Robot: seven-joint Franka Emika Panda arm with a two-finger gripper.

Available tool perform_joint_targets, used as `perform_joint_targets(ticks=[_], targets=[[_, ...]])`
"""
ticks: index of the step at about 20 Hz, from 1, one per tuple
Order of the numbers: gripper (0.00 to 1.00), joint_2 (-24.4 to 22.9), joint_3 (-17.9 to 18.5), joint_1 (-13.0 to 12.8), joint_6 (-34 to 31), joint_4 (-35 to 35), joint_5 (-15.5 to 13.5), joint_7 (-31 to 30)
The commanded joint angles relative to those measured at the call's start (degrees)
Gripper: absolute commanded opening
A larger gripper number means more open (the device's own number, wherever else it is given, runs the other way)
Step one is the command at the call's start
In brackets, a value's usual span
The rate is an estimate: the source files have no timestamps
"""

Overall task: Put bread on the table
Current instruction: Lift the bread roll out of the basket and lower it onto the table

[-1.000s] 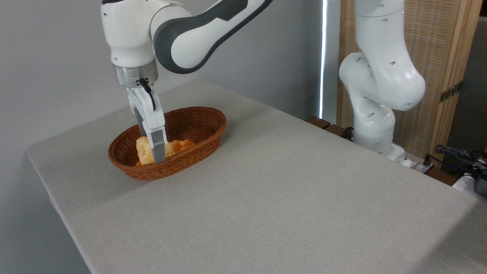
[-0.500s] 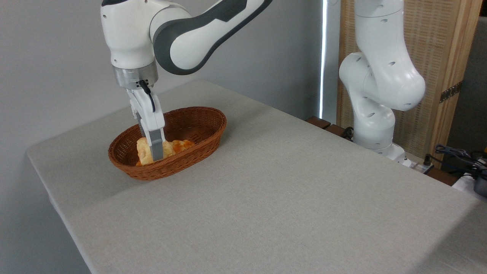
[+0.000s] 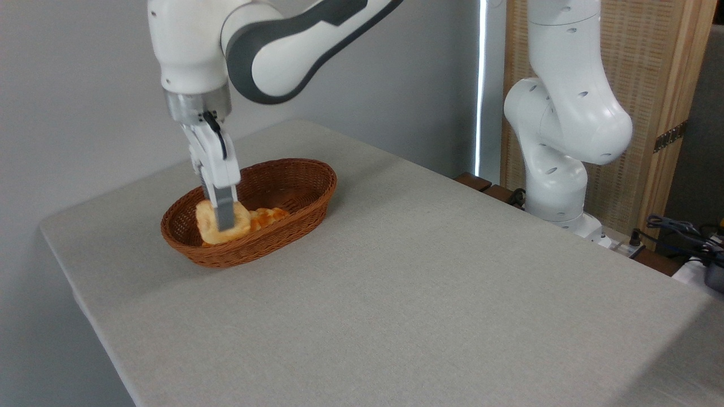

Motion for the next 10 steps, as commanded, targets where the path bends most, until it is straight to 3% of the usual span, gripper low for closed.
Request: perform_joint_targets(ticks=[1, 7, 10], targets=[[0.37, -1.5, 2.5, 0.8, -1.5, 2.2, -2.1, 0.2], [0.43, -1.5, 7.8, 0.8, -2.8, 2.2, -1.3, 1.1], [0.55, -0.6, 9.7, 0.8, -3.6, 2.1, 0.3, 1.1]])
